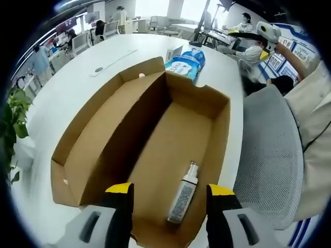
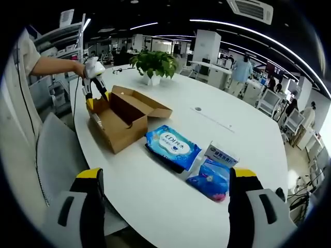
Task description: Operate the shoe box by opening the lid, removing the specified soft item, and placing it in the target area until the item is outside and the box remains undamaged.
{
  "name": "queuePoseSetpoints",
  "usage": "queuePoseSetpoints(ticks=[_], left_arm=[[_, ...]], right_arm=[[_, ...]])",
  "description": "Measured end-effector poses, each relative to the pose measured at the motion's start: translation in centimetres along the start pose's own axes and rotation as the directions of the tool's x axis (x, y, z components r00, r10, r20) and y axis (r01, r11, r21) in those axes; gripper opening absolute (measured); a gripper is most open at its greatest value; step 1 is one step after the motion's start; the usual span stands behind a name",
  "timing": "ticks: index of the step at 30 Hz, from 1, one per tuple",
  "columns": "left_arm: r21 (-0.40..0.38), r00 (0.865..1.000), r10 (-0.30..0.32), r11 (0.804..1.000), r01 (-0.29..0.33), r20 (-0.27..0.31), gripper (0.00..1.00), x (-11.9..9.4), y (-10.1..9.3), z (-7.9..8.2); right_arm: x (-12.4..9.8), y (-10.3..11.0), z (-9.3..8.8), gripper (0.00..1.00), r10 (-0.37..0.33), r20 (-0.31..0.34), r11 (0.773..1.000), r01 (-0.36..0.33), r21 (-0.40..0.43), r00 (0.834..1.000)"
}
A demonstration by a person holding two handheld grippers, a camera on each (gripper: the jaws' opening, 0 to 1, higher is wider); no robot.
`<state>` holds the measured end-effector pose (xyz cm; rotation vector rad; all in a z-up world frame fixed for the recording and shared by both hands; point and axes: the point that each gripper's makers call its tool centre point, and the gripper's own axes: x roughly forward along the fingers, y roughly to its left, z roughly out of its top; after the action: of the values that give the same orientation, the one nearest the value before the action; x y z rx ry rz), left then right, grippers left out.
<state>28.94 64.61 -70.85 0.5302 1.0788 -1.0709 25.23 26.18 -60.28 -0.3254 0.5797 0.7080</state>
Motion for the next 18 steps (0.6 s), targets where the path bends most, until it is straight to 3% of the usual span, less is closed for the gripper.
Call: queuePoseSetpoints(ticks=[10,12,18], left_arm=[[0.086,0.995,-0.028,0.996,0.036,-0.094,0.55,1.4,0.0,-0.7],[0.152,0.991,-0.043,0.986,0.062,-0.126,0.54,1.6,-0.1,-1.0],[0.217,0.978,-0.051,0.971,0.096,-0.204,0.53,2.4,-0.2,-2.0]], right_arm=[[0.2,1.8,-0.3,0.96,-0.003,0.005,0.999,0.003,0.041,1.000],[0.3,1.9,-0.3,0.96,-0.001,0.005,0.999,0.000,0.049,1.000],[0.6,2.0,-0.6,0.96,-0.009,-0.006,0.999,0.009,0.049,1.000]])
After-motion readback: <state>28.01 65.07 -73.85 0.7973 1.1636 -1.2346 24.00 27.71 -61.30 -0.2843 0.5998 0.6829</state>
